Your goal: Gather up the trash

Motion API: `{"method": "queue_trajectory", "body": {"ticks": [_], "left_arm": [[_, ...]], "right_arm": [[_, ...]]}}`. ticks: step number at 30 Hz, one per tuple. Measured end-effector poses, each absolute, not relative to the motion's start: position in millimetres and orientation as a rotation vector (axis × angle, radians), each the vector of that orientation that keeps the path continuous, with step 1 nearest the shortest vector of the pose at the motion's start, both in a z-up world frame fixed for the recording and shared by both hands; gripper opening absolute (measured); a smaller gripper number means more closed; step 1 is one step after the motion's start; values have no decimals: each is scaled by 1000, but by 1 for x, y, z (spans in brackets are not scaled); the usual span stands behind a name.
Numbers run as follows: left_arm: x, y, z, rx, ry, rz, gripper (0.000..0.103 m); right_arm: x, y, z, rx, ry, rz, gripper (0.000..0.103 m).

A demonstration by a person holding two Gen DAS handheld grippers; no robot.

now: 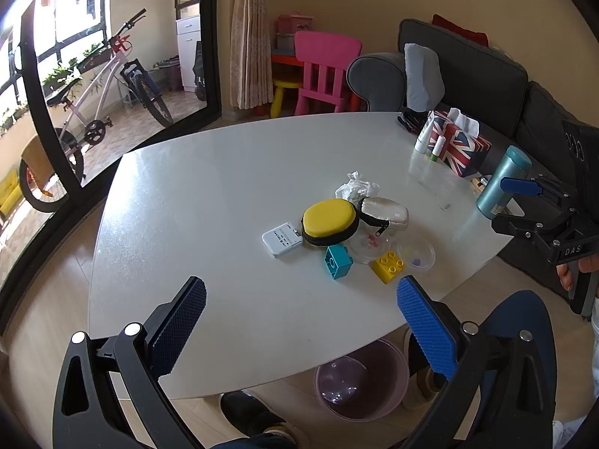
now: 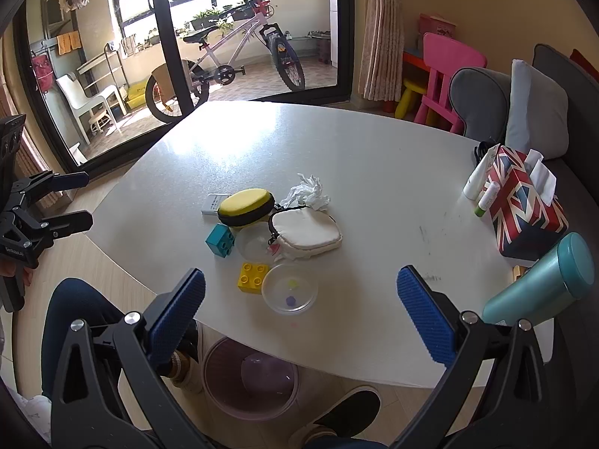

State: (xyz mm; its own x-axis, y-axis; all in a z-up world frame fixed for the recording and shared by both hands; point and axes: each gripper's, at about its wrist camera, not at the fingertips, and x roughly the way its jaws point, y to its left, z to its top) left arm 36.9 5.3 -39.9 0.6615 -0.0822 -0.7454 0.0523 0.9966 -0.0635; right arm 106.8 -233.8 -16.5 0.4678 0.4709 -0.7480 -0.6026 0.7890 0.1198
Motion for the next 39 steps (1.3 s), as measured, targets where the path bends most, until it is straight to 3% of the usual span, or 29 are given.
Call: {"method": "queue_trajectory", "body": {"ticks": [39], "left_arm": [[43,6,-47,-41,855,-69,98]], "right_arm": [[123,-216,-37,-190,906,670,100]]}}
